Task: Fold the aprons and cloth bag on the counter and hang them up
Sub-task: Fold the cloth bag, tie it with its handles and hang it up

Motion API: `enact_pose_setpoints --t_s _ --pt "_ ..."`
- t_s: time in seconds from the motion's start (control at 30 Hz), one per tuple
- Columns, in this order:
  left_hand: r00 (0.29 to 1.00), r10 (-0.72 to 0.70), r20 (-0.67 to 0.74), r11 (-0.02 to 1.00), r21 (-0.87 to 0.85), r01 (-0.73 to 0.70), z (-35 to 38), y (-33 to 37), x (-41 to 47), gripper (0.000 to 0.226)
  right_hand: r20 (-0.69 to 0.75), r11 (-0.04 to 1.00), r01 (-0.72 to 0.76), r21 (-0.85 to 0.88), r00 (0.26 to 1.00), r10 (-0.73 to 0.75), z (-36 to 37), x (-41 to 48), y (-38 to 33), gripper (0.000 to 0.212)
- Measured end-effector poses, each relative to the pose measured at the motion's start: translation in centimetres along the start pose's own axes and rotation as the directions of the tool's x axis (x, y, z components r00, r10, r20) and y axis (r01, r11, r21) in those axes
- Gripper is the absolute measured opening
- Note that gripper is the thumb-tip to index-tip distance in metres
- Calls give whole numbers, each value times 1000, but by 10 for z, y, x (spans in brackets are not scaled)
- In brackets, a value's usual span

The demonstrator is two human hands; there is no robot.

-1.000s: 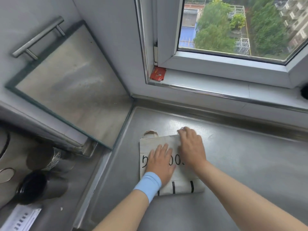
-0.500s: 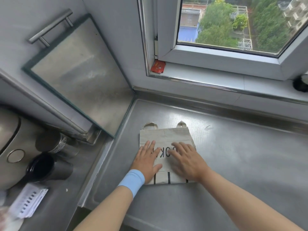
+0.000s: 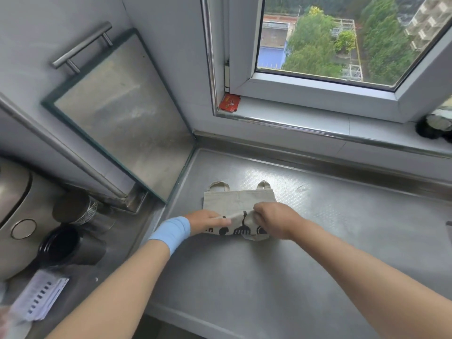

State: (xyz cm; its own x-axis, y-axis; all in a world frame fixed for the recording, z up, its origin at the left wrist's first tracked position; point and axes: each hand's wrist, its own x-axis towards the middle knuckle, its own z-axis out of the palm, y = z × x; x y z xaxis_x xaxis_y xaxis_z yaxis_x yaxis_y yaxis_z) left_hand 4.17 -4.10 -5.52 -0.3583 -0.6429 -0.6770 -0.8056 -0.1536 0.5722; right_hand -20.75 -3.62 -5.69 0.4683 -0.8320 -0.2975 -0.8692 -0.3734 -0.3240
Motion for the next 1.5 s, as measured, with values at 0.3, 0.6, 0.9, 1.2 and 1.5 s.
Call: enact_pose_setpoints --t_s 0.3,0.6,0.9,1.2,1.5 --pt "946 -174 -272 980 -143 139 -17 -22 25 27 32 994 -112 0 993 112 -8 41 36 37" --pt "712 -246 -657 961 -67 270 -13 -17 42 33 -159 970 -241 -20 959 234 4 81 40 29" --pt "874 333 -354 721 693 6 43 25 86 61 -355 899 -221 -377 931 80 16 83 27 24" --pt "867 266 -420 707 697 121 37 -24 84 60 -119 984 -95 -150 990 78 64 58 40 66" --pt "827 294 -480 723 677 137 20 -14 58 47 -177 948 43 -315 979 -103 49 51 25 48"
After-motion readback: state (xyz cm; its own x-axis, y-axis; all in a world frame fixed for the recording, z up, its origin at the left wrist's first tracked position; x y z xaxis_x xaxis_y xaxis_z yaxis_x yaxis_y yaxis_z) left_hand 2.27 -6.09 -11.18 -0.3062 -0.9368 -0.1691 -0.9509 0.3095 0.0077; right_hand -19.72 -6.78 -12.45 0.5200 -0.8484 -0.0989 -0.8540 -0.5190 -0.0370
